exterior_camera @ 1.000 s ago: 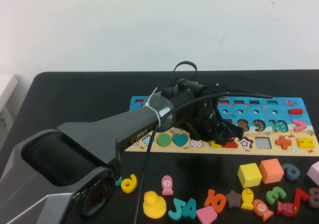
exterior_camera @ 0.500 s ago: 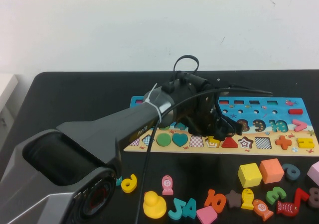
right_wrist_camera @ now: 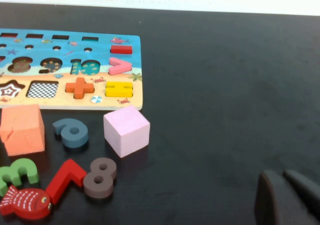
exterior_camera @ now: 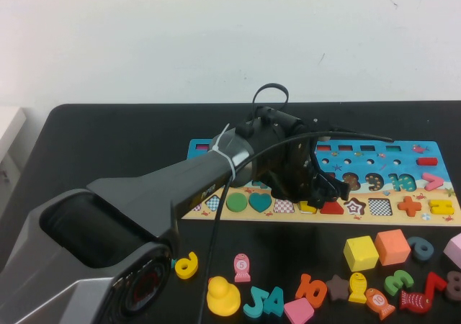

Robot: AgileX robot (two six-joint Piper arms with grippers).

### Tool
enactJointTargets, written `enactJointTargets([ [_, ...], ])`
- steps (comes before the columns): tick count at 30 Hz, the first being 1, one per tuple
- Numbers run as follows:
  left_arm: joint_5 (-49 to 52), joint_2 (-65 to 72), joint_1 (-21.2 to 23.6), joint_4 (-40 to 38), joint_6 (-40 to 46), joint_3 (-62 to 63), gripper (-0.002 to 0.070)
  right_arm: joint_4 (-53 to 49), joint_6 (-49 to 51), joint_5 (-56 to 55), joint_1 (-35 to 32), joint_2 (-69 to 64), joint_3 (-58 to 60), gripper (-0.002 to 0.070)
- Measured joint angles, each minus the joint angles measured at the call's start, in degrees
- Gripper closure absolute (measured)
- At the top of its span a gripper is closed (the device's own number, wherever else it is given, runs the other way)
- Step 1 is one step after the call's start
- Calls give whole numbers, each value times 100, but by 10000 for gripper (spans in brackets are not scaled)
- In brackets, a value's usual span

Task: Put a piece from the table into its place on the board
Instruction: Place the "Pentagon" into the hole of the Pentagon

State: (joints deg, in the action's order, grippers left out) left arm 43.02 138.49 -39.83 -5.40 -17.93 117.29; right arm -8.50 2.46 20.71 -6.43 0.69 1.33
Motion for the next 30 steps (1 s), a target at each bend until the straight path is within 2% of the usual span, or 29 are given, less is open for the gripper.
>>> enactJointTargets([
  [13, 42, 0, 0, 7, 0, 8, 368, 0, 0, 0, 0, 0, 0, 657],
  [20, 257, 16, 0, 49, 26, 8, 231, 0, 0, 0, 0, 0, 0, 657],
  [30, 332, -62, 10, 106, 143, 21, 210, 0, 0, 0, 0, 0, 0, 657],
])
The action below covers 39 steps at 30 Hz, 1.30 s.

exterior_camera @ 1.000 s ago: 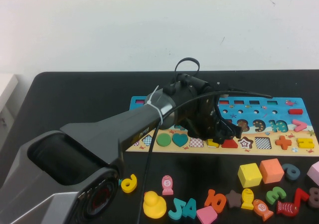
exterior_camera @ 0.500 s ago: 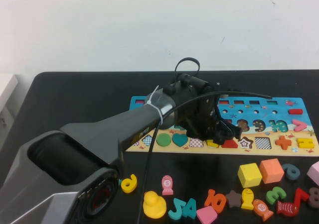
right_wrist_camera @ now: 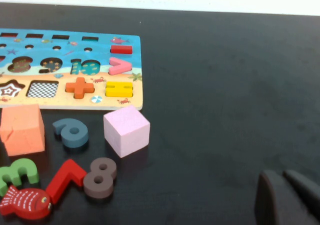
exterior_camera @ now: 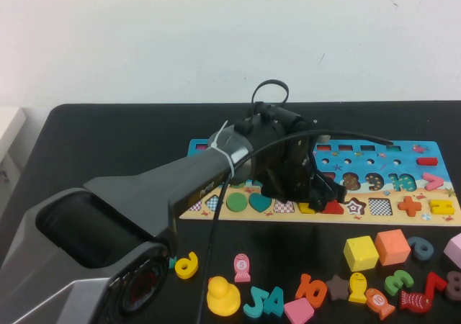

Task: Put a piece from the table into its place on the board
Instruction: Place the "Pentagon" into the hole of the Pentagon

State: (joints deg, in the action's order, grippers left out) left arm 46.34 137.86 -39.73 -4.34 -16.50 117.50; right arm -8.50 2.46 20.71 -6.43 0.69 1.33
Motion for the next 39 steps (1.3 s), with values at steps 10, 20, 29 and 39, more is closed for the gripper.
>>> enactJointTargets([
  [10, -80, -62, 0, 58, 454, 394, 302, 0, 0, 0, 0, 0, 0, 657],
  [20, -155, 123, 0, 101, 553, 407, 656, 0, 0, 0, 0, 0, 0, 657],
  [29, -111, 164, 0, 113, 557, 407, 675, 0, 0, 0, 0, 0, 0, 657],
  [39, -92, -227, 0, 795, 645, 407, 675, 0, 0, 0, 0, 0, 0, 657],
])
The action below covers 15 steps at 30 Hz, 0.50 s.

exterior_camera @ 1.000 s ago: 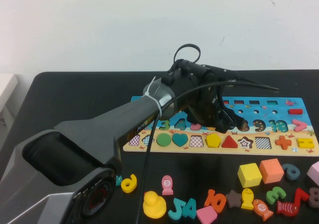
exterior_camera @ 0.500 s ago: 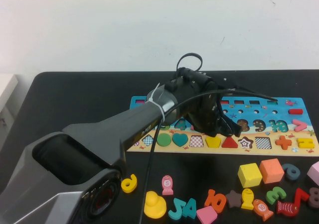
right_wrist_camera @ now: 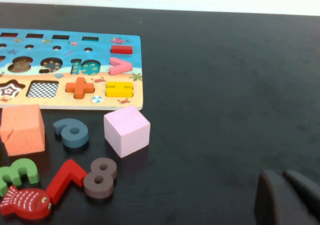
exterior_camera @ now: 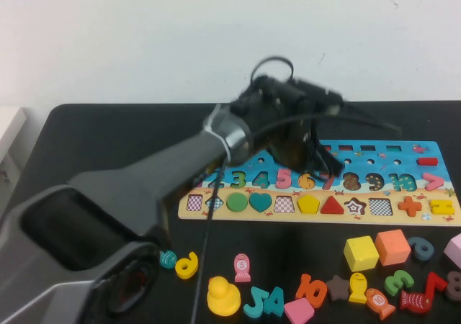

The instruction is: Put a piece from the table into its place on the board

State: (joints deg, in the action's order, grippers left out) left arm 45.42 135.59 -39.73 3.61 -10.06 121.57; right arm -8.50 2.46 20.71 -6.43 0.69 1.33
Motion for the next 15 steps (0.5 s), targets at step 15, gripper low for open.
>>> enactJointTargets([
  [15, 757, -2728, 0, 863, 371, 0, 675, 0, 0, 0, 0, 0, 0, 657],
])
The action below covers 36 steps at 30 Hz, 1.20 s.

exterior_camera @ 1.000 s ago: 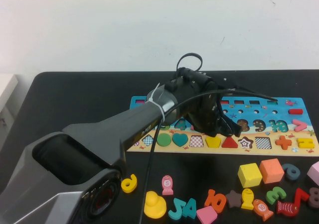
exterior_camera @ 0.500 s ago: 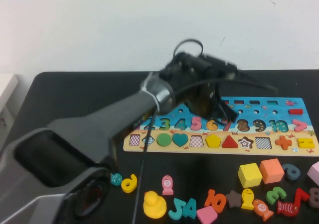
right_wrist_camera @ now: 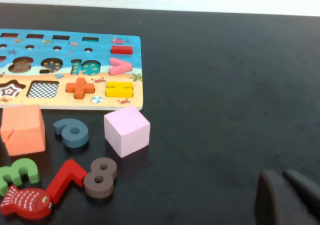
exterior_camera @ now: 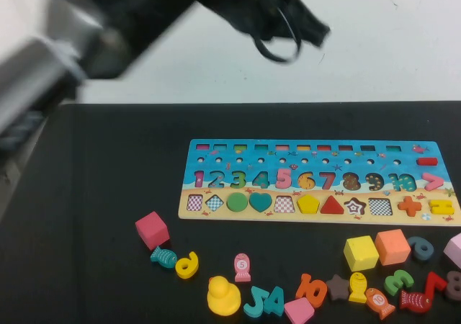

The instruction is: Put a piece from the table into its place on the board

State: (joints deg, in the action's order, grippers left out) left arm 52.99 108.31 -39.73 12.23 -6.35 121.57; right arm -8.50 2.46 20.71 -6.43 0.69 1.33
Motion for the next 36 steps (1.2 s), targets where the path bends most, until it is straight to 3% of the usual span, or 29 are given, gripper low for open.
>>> enactJointTargets([
  [11, 302, -1669, 0, 163, 450, -14, 675, 0, 0, 0, 0, 0, 0, 658],
  [17, 286, -2827, 0, 594, 487, -874, 675, 0, 0, 0, 0, 0, 0, 657],
  [27, -1258, -5432, 0, 791, 52, -4493, 675, 0, 0, 0, 0, 0, 0, 657],
  [36, -1500, -7509, 0, 1649, -1009, -7449, 675, 0, 0, 0, 0, 0, 0, 658],
])
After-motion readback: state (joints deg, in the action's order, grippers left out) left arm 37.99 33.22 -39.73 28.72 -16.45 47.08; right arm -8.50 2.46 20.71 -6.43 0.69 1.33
